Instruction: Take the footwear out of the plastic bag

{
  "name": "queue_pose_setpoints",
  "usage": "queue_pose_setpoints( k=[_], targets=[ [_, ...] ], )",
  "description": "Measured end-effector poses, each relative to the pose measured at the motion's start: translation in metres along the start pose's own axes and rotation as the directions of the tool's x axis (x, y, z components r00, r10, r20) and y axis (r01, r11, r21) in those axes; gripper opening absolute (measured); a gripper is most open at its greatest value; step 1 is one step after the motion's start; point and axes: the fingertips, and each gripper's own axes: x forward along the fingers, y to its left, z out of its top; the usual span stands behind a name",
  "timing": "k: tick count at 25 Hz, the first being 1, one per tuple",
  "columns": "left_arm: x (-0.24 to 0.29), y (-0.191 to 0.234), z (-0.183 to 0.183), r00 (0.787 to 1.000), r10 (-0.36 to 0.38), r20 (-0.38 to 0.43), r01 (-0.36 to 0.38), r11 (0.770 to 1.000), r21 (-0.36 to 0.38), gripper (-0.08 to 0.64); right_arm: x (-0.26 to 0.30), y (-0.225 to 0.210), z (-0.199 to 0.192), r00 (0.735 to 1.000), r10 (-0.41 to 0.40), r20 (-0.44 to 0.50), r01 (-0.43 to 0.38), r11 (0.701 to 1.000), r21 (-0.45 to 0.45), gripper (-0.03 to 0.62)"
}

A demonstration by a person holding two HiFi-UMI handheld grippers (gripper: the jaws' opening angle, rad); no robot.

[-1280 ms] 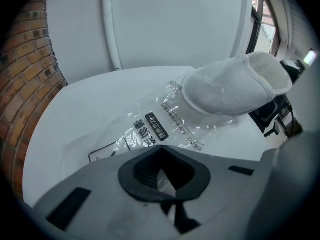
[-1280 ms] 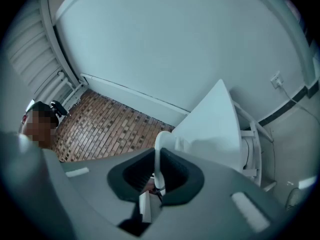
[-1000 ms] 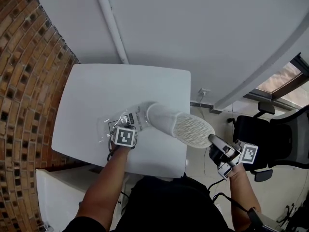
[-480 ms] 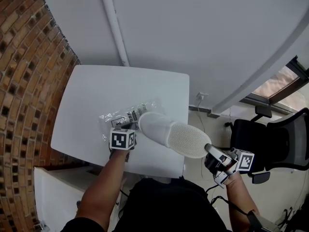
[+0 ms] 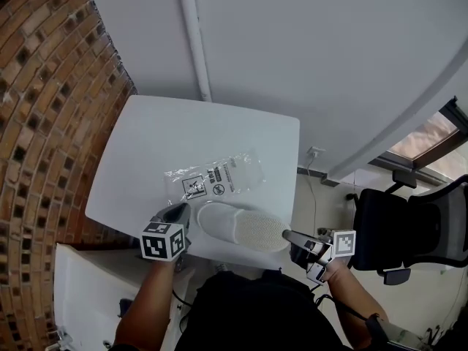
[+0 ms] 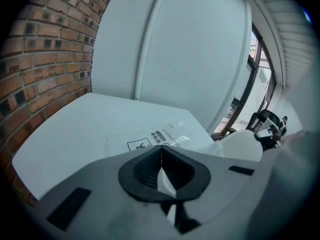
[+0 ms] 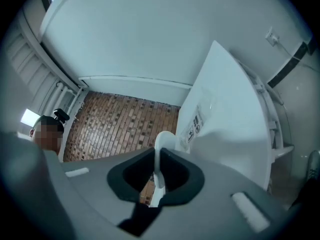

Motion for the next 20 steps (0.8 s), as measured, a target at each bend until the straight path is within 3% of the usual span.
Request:
queue_pose_setpoints(
  k=[4, 8, 11, 16, 20],
  targets=[
    [-0.015, -0.003, -0.018, 1.0, -0.028, -0.008, 0.028, 1.0, -0.012, 0.008, 0.015, -0.029, -0.019, 0.991, -0.081, -0.102, 0.081, 0.997, -0.006, 0.035],
    [-0.021, -0.008, -0.03, 0.998, -0.057, -0.022, 0.057, 0.998, -0.009, 0.008, 0.018, -0.056, -0.025, 0.959, -0.215, -0.182, 0.203, 0.975, -0.085, 0.035],
    [-0.025, -0.013, -0.039, 0.996, -0.079, -0.036, 0.079, 0.997, 0.006, 0.008, 0.024, -0.064, -0.017, 0.949, -0.264, -0.171, 0.24, 0.959, -0.148, 0.045],
    [-0.03, -0.017, -0.047, 0.997, -0.062, -0.049, 0.063, 0.998, 0.014, 0.008, 0.025, -0.082, 0.001, 0.936, -0.339, -0.1, 0.323, 0.935, -0.147, 0.066],
    [-0.039, -0.022, -0.048, 0.999, -0.008, -0.032, 0.007, 1.0, -0.023, 0.008, 0.023, -0.093, 0.004, 0.906, -0.413, -0.095, 0.392, 0.902, -0.182, 0.159]
  ],
)
